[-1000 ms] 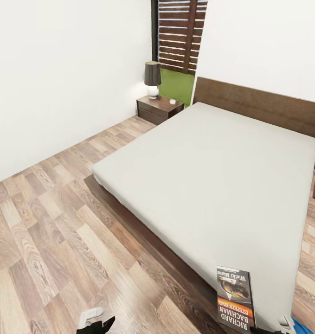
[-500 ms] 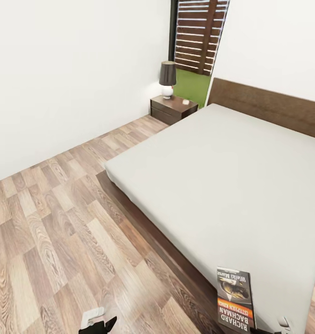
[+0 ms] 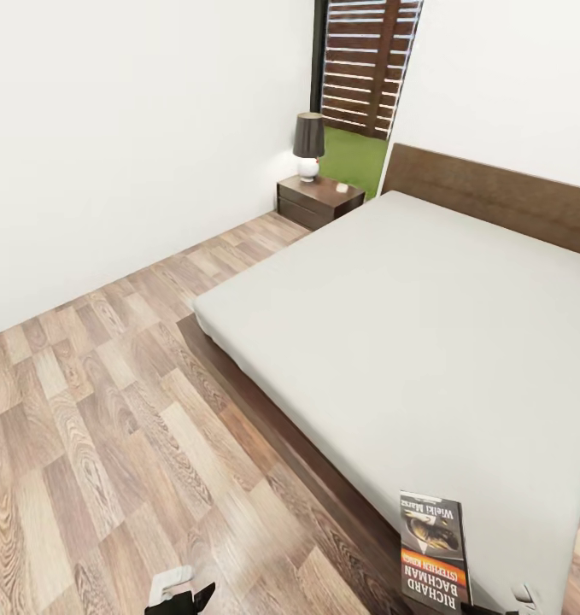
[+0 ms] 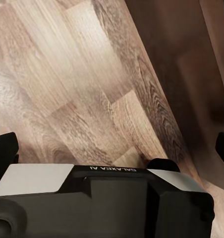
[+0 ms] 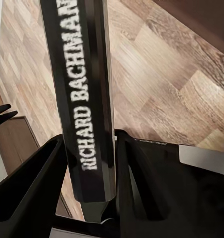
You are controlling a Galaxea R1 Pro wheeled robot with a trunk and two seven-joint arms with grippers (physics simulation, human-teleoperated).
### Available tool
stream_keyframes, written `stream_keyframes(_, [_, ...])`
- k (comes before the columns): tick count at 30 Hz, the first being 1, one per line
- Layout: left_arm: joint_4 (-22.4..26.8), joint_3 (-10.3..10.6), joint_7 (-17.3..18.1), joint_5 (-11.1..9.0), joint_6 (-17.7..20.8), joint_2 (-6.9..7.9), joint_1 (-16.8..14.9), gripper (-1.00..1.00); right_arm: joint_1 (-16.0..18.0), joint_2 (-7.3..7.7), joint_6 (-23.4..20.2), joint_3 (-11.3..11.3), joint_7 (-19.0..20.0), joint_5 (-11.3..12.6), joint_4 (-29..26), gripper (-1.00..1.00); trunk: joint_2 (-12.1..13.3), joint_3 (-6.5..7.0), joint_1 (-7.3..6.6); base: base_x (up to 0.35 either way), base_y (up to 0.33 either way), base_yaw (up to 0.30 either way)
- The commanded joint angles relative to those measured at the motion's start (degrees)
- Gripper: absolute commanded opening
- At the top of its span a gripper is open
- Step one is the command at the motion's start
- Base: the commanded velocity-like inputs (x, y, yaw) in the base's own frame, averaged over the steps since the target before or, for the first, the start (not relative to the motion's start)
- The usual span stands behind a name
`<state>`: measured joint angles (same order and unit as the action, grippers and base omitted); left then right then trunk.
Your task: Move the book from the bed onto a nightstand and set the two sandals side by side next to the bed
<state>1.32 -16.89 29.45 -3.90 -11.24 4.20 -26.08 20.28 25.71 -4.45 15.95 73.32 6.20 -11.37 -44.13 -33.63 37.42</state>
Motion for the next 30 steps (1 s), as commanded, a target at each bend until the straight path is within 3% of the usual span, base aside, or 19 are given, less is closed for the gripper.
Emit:
stream_keyframes(1, [-0.09,0.10,0.26,-0.41,-0.10,0.02,-0.03,1.00,0.02,0.04,-0.47,-0.27,0.16,0.55,0.03,-1.00,-0.04,-0.05,0.01,0.000,0.000,0.020])
stream_keyframes(30, [-0.13,0.19,0.26,-0.58,-0.10,-0.91,-0.03,1.00,0.02,0.04,-0.51,-0.30,0.25,0.65,0.03,-1.00,-0.04,-0.05,0.01,0.000,0.000,0.259])
